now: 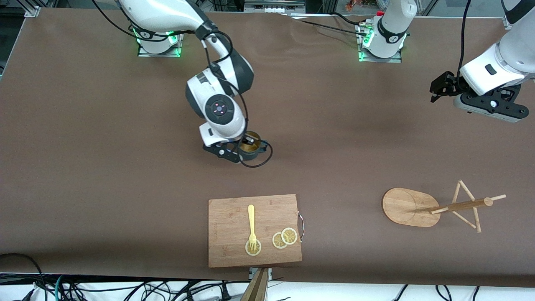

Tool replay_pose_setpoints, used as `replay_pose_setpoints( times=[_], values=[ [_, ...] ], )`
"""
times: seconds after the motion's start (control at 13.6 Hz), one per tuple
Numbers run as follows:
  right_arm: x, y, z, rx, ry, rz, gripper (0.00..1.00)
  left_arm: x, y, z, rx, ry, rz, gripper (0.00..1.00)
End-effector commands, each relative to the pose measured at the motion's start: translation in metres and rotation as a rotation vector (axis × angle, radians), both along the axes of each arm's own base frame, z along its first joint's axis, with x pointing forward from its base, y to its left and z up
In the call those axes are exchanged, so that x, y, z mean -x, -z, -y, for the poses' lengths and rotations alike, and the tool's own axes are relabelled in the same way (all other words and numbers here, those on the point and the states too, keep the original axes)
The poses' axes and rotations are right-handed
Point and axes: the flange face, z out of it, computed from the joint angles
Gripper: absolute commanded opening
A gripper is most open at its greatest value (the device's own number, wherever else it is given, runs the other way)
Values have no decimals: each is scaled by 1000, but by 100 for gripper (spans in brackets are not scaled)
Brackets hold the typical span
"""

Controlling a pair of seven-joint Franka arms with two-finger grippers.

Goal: Pass cup and hang on rack
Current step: 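Carry the mug with the right gripper toward the table middle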

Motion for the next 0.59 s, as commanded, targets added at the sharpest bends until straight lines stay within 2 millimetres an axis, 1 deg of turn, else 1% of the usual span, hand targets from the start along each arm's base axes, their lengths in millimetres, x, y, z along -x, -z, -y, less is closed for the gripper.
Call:
replay_pose_setpoints(
  times=[0.0,0.15,0.22,0.29,0.44,0.51],
  values=[
    [10,-7,-42,-45,53,-5,0,1,-6,-2,-21,10,-1,100],
    [23,-11,-61,-68,40,12,0,1,-6,-3,-22,5,0,100],
    [32,-10,-74,-79,29,26,0,1,-6,-3,-22,4,-2,100],
    [46,-6,-91,-94,4,42,0,1,-6,-2,-22,4,0,100],
    [62,2,-111,-114,-23,64,0,1,-6,-3,-22,2,-2,100],
    [69,8,-118,-113,-34,62,0,1,-6,-3,-21,2,-2,100]
  ],
)
